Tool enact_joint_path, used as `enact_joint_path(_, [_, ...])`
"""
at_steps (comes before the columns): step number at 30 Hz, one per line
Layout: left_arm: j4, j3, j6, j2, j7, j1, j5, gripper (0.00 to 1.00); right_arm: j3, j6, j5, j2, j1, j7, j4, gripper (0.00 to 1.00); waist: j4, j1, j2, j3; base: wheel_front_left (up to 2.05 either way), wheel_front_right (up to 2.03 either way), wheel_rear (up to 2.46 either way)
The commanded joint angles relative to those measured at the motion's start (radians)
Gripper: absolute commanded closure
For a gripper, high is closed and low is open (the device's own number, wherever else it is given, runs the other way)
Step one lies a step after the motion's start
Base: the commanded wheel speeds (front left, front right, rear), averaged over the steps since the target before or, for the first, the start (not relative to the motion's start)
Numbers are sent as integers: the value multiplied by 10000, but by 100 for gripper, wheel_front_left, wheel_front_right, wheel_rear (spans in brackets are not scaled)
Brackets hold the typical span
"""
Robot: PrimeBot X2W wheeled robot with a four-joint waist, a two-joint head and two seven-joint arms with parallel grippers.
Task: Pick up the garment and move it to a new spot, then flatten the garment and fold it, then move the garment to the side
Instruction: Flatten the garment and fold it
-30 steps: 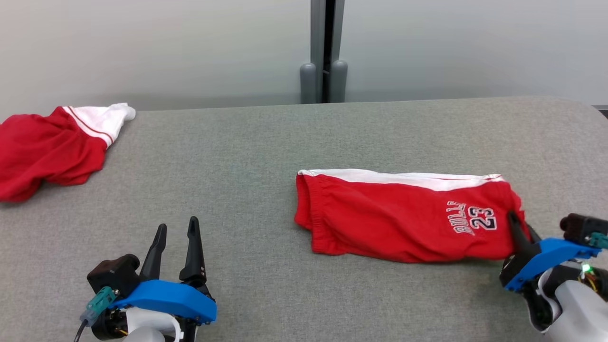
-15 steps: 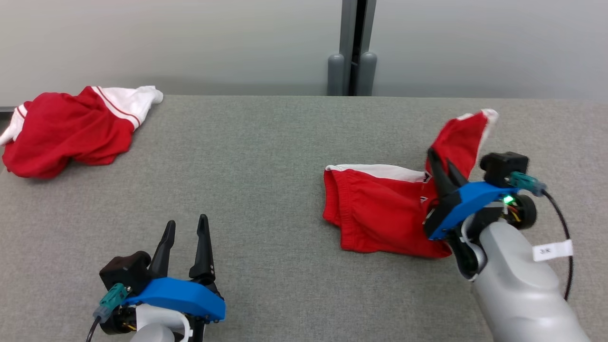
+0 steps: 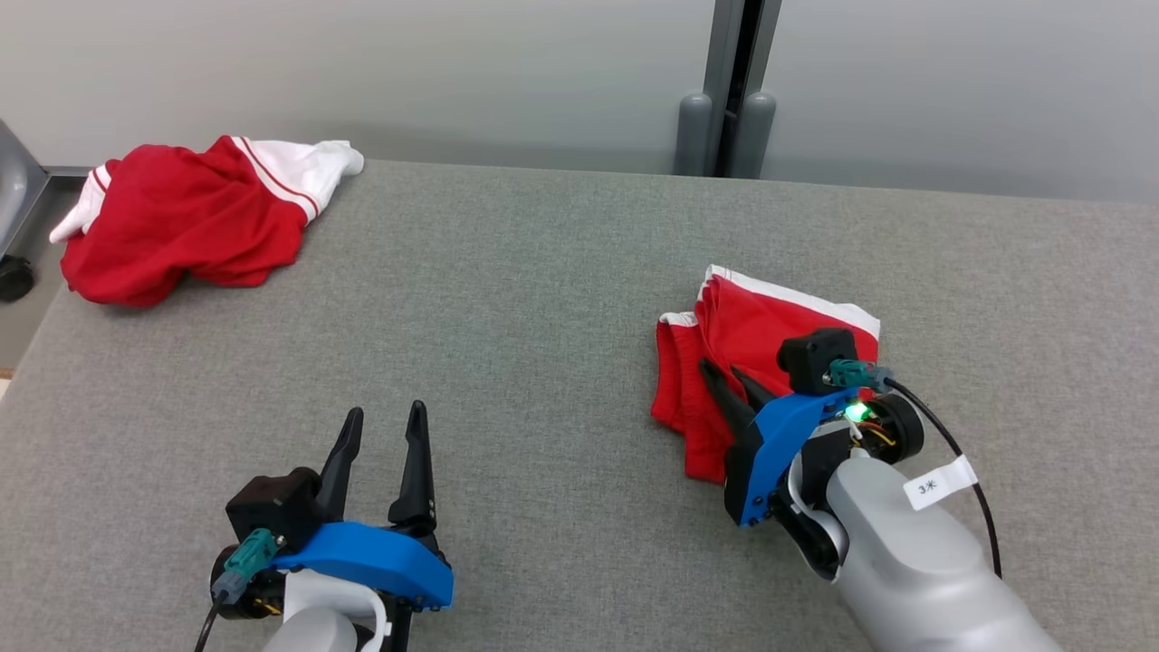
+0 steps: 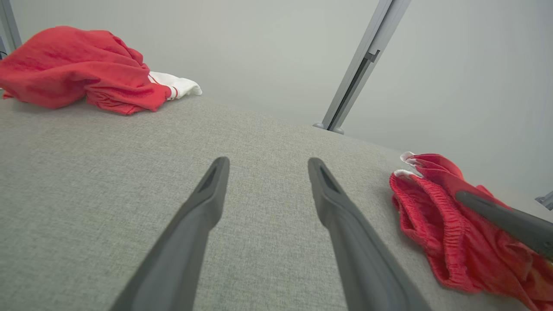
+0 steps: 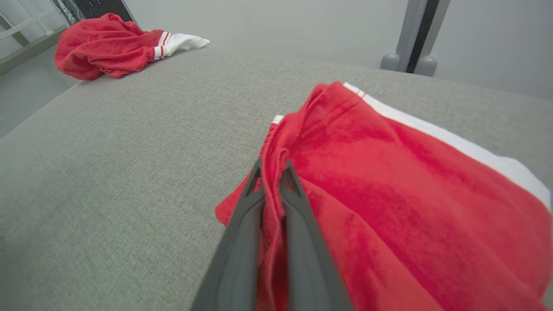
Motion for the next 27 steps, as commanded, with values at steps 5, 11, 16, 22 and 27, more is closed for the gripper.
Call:
enact_joint_path(5, [151, 67, -34, 22, -46, 73, 161, 0, 674, 1, 357, 5, 134, 33, 7, 89, -147, -1, -1, -142, 0, 0, 0])
enact_joint_path(11, [273, 50, -79, -36, -46, 148, 212, 0, 1378, 1, 736, 3, 265, -249, -203, 0, -263, -1, -1, -258, 0, 0, 0])
enact_joint_path(16, [291, 43, -100, -62, -46, 217, 218, 0, 1605, 1, 965, 1, 345, -682, -425, 0, -339, -1, -1, -322, 0, 0, 0])
enact_joint_path(22, [253, 83, -69, -20, -46, 359, 200, 0, 692, 1, 619, -198, 80, -1290, -559, 0, -430, -1, -1, -322, 0, 0, 0])
enact_joint_path(27, [208, 77, -39, -9, -46, 356, 206, 0, -390, 2, 3, -550, 27, -1368, -805, 0, -449, -1, -1, -257, 0, 0, 0])
